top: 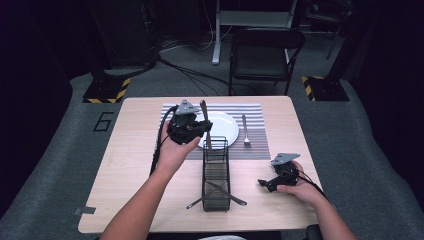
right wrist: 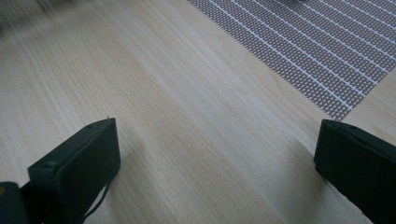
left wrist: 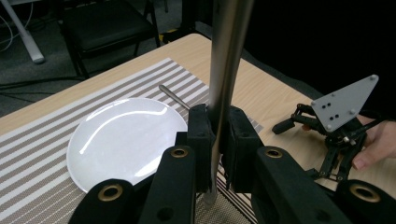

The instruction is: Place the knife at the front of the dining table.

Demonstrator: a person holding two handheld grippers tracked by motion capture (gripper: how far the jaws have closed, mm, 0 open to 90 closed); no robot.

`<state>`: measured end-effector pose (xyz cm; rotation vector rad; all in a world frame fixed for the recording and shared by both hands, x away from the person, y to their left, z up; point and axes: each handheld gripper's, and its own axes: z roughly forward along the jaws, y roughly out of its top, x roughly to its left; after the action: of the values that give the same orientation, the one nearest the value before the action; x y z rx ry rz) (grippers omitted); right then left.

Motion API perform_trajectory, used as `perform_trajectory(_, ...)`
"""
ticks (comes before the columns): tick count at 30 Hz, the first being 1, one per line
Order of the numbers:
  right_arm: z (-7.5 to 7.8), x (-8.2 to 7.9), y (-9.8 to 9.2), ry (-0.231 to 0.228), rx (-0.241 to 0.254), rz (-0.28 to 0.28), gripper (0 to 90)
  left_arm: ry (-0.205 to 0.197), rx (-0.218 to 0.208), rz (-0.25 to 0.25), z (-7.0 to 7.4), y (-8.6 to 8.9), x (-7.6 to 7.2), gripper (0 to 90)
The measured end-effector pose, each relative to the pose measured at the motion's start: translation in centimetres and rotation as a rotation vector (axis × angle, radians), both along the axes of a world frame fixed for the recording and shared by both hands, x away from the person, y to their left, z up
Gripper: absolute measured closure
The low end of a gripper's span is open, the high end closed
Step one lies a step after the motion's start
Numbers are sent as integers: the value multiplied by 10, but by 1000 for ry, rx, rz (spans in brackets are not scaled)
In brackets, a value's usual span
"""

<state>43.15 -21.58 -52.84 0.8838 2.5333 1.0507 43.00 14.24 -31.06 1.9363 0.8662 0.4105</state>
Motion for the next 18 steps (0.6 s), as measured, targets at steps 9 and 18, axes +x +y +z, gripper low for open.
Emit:
perform_trajectory(9, 0, 0, 0, -2, -1, 3, 0, -13, -40, 3, 25, 14, 0, 825)
perform_trajectory(18, 0, 0, 0, -3, -1, 3, 0, -42, -11, 33, 41, 28, -2, 826)
